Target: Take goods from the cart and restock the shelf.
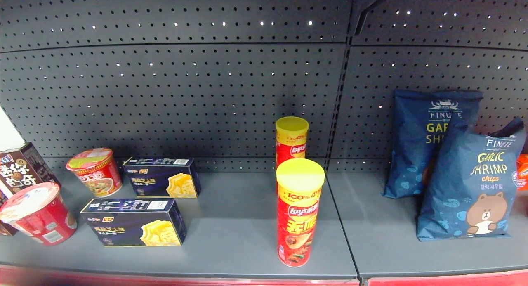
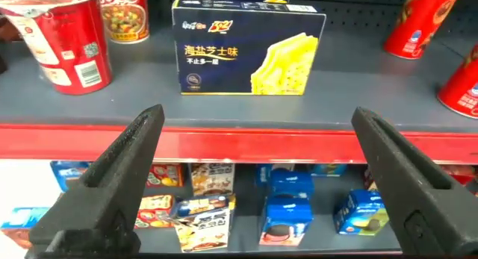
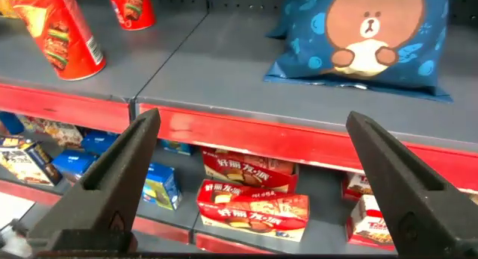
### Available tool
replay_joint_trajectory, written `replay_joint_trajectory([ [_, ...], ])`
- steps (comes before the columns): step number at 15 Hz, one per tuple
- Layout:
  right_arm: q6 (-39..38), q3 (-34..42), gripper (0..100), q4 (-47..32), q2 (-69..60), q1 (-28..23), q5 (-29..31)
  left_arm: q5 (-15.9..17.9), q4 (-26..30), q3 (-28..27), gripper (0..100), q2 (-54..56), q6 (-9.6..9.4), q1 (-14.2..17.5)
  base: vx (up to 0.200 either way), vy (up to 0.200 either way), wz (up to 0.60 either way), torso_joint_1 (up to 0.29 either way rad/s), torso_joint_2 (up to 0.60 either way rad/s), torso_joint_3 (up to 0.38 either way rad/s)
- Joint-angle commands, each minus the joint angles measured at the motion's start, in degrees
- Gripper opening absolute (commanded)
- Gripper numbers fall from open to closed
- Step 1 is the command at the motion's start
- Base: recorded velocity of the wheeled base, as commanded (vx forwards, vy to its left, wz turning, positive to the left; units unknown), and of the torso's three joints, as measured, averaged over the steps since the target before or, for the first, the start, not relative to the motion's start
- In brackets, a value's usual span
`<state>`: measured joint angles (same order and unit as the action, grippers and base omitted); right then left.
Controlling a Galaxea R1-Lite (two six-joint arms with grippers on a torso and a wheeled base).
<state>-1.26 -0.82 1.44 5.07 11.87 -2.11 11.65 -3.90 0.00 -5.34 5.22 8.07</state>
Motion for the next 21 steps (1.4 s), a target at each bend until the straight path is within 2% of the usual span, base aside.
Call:
replay_joint_trajectory([
  [1, -0.06, 0.03, 100, 0.06, 0.29, -0.01, -0.62, -0.14, -0.05, 0.0, 100, -0.2, -0.12, 0.02, 0.0, 0.0, 0.0, 0.0, 0.0, 0.0],
  [5, -0.06, 0.03, 100, 0.06, 0.29, -0.01, -0.79, 0.04, 0.03, 0.0, 100, -0.11, -1.17, 0.02, 0.0, 0.0, 0.0, 0.0, 0.0, 0.0],
  [21, 1.26, 0.03, 100, 0.06, 0.29, -0.01, -0.35, 0.74, 0.03, 0.0, 100, -0.2, -0.74, 0.02, -0.013, 0.0, 0.0, 0.0, 0.0, 0.0],
])
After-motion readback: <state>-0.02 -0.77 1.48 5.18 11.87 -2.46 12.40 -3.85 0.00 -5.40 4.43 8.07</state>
